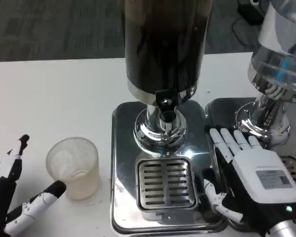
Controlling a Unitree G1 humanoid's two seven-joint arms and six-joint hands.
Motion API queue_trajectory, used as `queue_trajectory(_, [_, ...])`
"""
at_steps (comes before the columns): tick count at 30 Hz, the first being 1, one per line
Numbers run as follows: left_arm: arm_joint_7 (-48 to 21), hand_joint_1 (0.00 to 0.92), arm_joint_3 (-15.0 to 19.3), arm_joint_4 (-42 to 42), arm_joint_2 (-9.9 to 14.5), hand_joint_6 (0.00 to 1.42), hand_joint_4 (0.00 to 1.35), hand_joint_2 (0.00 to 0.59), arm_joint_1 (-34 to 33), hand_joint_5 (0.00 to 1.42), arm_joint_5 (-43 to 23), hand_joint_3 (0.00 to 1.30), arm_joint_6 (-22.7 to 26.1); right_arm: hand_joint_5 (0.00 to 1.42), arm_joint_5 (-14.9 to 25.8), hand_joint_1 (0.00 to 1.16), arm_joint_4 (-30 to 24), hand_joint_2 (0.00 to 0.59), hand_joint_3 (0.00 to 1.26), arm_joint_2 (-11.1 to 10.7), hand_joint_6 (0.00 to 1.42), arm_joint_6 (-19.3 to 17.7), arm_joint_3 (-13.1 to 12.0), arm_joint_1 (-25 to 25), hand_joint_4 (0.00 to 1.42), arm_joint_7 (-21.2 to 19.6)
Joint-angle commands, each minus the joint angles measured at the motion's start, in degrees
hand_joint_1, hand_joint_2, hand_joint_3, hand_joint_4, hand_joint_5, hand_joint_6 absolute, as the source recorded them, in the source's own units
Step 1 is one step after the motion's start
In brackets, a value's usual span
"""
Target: Grasp the cup under the faucet to collect the drink, then remove the cup.
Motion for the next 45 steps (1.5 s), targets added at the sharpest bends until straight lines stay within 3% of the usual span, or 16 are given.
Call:
queue_trajectory(1, [-0.35,0.000,-1.16,2.38,1.12,0.00,0.00,0.000,-1.11,0.00,0.32,0.00,-3.41,0.00,-0.72,0.32,0.12,0.550,0.00,0.35,0.00,0.67,0.30,0.45,0.00,-0.52])
queue_trajectory(20, [1.06,0.018,-3.37,16.65,1.15,0.00,0.00,0.000,-7.60,0.00,0.84,0.00,-8.84,0.00,-4.13,0.31,-1.51,0.547,0.00,2.98,0.00,3.94,2.13,2.61,0.00,-1.43])
queue_trajectory(29, [0.37,0.031,-5.78,17.38,3.13,0.00,0.00,0.000,-10.44,0.00,3.11,0.00,-6.32,0.00,-4.37,0.30,-1.12,0.539,0.00,4.08,0.00,4.31,2.45,2.59,0.00,-2.00])
queue_trajectory(33, [0.62,0.104,-6.78,19.09,3.30,0.00,0.00,0.009,-12.76,0.00,3.16,0.00,-5.65,0.00,-4.56,0.30,-1.37,0.537,0.00,4.35,0.00,4.66,2.31,3.07,0.00,-2.41])
queue_trajectory(45, [-0.98,0.159,-9.33,24.63,3.42,0.00,0.00,0.022,-16.90,0.00,1.06,0.00,-8.74,0.00,-5.67,0.29,-1.39,0.533,0.00,5.67,0.00,6.17,3.62,3.05,0.00,-2.45])
